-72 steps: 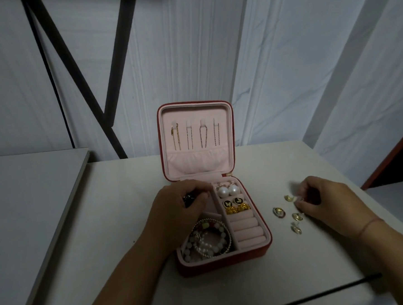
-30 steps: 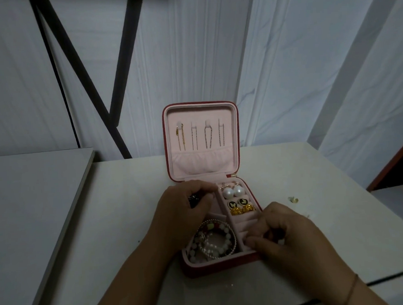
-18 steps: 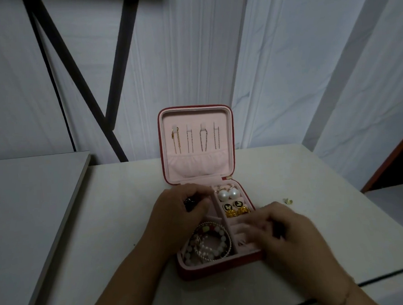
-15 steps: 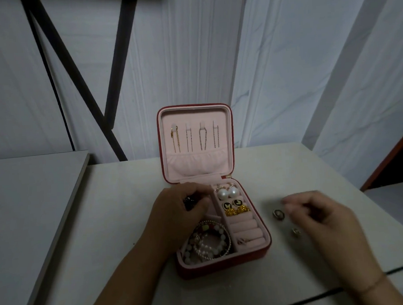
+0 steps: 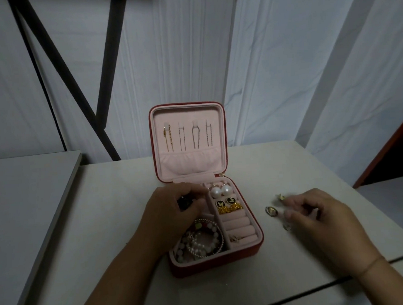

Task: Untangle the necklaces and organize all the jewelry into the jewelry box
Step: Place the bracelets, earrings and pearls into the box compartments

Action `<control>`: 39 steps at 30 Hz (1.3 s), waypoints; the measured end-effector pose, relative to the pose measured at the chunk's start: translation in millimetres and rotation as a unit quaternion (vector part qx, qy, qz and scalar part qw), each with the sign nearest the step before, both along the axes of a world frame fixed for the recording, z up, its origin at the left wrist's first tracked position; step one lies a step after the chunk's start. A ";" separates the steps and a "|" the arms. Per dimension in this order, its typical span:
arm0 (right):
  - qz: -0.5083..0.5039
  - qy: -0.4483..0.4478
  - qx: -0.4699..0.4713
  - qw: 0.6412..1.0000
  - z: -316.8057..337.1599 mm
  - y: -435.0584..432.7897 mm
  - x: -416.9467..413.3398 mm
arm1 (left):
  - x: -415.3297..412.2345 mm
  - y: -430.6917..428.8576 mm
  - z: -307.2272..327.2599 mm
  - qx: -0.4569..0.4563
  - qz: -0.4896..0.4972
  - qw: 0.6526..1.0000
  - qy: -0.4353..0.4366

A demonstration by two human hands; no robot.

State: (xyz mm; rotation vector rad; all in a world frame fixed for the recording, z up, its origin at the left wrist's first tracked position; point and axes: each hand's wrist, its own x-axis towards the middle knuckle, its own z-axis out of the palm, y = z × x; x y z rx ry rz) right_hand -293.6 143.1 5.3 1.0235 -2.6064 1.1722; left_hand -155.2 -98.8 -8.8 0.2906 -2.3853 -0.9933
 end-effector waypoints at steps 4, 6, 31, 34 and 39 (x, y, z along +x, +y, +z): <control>0.006 0.052 0.180 0.982 -1.7 -21.3 -8.6 | -0.2 -0.7 -1.9 0.002 -0.006 1.000 -0.009; 0.008 0.035 0.246 0.969 -1.2 -27.1 -11.5 | -0.2 -1.2 -2.3 0.002 -0.008 1.000 -0.008; 0.022 0.006 0.012 1.000 -5.2 -27.2 -19.7 | -1.5 -3.6 -5.8 -0.012 -0.007 1.000 -0.017; 0.075 -0.092 -0.060 0.991 -2.1 -27.5 -16.1 | -1.8 -3.9 -6.3 -0.013 -0.010 1.000 -0.014; 0.079 0.016 0.031 0.996 -9.0 -26.8 -16.8 | -1.5 -3.4 -5.7 -0.015 -0.007 1.000 -0.021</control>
